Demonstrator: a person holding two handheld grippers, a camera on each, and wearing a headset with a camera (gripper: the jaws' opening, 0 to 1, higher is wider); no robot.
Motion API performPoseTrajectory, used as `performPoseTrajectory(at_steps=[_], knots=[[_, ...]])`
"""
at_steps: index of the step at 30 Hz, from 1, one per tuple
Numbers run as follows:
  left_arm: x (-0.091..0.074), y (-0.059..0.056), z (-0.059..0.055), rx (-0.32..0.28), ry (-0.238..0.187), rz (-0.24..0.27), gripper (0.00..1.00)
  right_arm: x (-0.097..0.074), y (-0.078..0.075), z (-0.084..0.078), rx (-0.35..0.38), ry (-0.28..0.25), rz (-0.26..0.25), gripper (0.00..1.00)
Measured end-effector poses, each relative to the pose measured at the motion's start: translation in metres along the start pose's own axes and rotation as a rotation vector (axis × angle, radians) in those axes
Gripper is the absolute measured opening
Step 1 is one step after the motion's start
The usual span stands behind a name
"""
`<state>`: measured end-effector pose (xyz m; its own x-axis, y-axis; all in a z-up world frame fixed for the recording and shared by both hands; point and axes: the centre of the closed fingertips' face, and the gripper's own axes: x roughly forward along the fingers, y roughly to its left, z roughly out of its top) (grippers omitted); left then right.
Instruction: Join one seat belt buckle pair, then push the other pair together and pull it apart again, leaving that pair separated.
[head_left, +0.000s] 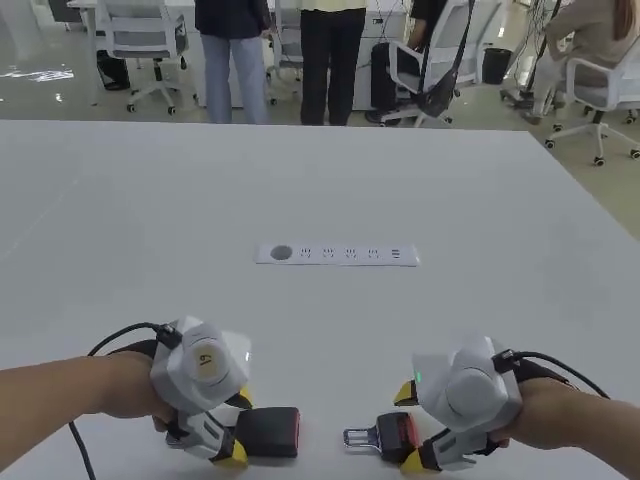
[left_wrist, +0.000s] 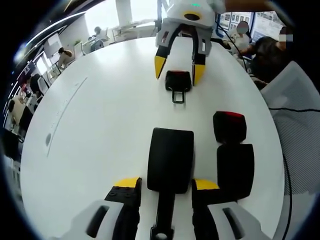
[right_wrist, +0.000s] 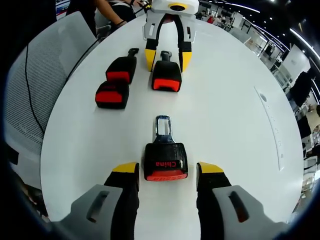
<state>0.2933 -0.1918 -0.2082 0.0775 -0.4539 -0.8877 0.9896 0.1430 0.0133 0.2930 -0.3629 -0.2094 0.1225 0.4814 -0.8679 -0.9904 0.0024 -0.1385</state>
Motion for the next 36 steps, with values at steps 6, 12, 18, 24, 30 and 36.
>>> performPoseTrajectory(at_steps=[6,12,18,24,30,36], knots=[[-0.004,0.002,-0.009,-0.004,0.007,0.012,0.43,-0.003,0.004,-0.005,0.018,0.015,-0.004,0.50],[-0.010,0.000,-0.017,-0.031,0.005,0.020,0.45,-0.009,0.010,-0.011,0.051,0.023,-0.016,0.55],[-0.020,-0.006,-0.025,-0.088,-0.014,0.036,0.46,-0.017,0.014,-0.016,0.088,0.018,-0.035,0.58],[-0.034,-0.012,-0.038,-0.157,-0.051,0.055,0.49,-0.027,0.022,-0.020,0.129,0.005,-0.058,0.60],[-0.046,-0.026,-0.044,-0.215,-0.090,0.072,0.52,-0.031,0.030,-0.023,0.154,-0.006,-0.082,0.62],[-0.052,-0.039,-0.049,-0.261,-0.143,0.093,0.54,-0.038,0.044,-0.023,0.184,-0.035,-0.106,0.64]])
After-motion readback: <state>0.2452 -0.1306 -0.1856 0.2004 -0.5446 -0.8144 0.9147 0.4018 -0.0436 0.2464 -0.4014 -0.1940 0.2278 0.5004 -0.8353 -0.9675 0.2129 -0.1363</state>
